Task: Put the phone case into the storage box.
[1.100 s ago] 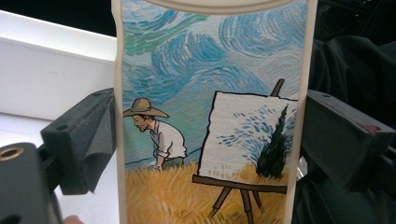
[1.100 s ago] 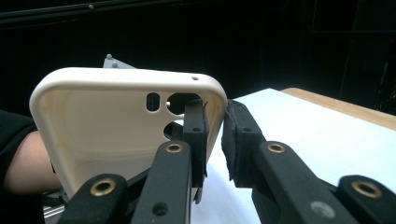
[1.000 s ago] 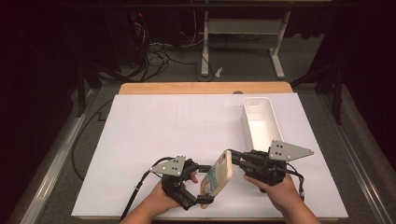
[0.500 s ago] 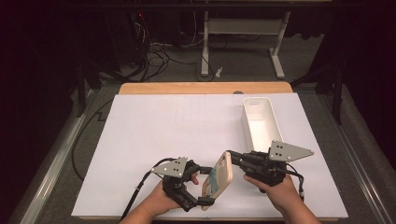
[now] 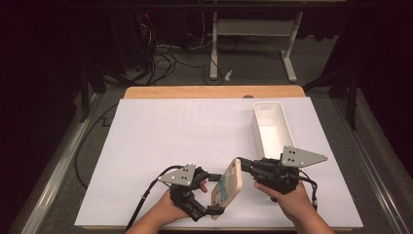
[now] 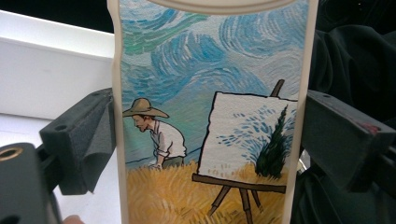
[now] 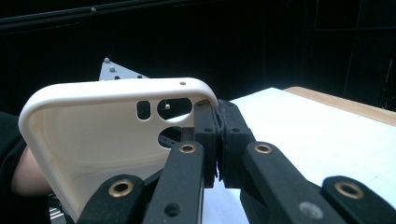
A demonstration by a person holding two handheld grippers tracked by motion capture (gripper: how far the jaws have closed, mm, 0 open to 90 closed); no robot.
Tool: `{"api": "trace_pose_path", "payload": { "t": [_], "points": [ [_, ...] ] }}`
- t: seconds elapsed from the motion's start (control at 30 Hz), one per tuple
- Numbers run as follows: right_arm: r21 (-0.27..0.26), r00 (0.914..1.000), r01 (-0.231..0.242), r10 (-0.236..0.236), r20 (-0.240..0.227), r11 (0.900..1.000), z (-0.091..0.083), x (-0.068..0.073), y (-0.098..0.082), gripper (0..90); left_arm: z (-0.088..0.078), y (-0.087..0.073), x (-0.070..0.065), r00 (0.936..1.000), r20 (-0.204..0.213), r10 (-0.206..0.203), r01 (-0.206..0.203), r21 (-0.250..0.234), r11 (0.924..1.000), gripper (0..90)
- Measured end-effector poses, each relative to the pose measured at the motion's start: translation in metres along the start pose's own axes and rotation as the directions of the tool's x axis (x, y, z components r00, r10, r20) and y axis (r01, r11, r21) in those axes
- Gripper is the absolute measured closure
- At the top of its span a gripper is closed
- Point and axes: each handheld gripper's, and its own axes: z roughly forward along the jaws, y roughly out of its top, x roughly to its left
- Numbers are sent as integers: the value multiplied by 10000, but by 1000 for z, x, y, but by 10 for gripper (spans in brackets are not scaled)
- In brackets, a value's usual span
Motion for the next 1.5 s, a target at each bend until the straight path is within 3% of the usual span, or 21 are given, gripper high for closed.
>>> {"api": "trace_pose_path", "payload": {
  "t": [0.77,0.93,1.17,1.27,1.33,1.43,1.5],
  "points": [
    [200,10000,-29,28,62,9998,3,1,0,894,3,-1,-2,9987,-477,153,-143,209,9997,87],
    [265,9999,46,-50,163,9996,2,1,1,893,0,0,-3,9948,-1017,98,-106,-67,9999,1],
    [316,9983,23,-42,587,9995,1,1,2,894,-4,-1,-5,9876,-1554,244,-252,-34,9997,0],
    [362,9963,49,-80,858,9993,0,0,2,893,-8,-1,-3,9812,-1915,242,-230,87,9997,0],
    [419,9948,112,-154,1011,9991,0,0,2,893,-15,-1,-2,9711,-2377,231,-207,129,9997,0],
    [455,9903,206,-267,1361,9988,-2,0,2,893,-27,-1,0,9458,-3243,184,-120,217,9997,1],
    [413,9877,189,-250,1545,9990,-3,0,2,893,-39,-3,0,9192,-3939,45,0,113,9999,1]
  ]
}}
